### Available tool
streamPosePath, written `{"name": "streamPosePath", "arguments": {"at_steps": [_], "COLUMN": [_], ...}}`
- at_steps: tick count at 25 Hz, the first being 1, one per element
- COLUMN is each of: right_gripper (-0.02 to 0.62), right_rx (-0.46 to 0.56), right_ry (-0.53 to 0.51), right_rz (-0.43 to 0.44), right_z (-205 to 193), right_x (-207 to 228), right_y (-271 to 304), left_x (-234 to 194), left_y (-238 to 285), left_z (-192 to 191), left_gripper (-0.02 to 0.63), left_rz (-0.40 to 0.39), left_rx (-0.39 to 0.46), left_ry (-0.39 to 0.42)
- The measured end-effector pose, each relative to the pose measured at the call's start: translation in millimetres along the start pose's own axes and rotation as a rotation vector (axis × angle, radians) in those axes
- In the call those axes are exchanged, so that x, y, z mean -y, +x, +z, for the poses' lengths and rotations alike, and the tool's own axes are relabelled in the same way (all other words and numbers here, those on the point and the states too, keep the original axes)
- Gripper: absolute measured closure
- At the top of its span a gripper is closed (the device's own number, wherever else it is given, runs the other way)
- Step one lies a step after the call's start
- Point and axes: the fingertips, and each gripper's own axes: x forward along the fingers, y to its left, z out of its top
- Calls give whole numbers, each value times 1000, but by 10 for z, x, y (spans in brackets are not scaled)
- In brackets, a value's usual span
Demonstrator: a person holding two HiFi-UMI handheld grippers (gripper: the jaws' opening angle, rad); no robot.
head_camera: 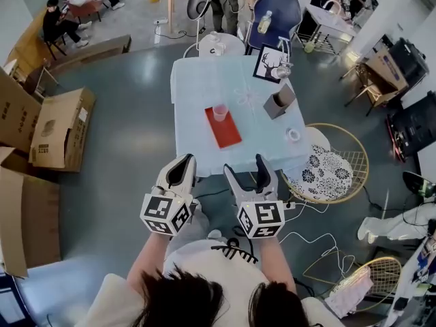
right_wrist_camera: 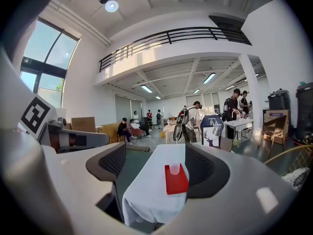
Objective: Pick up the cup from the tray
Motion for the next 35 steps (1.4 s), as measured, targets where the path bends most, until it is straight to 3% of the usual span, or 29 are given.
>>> {"name": "streamPosePath", "arguments": {"at_steps": [13,28,35], "right_gripper": [201,181,146], "right_rx": [-55,-30,-18], "right_ry": [-28,5,-22], "right_rz": [-10,-99,-90], "right_z": [26,104,121], "right_x": [-15,109,263], "right_y": [622,1193,1386], "left_x": [-362,-842,-886], "left_y": [576,1069,1274], "left_z": [124,223,202], "left_gripper": [605,604,604], "left_rz": [-62,-106,-109], "left_rx": [-50,-100,-120], "left_ry": [-11,25,27]}}
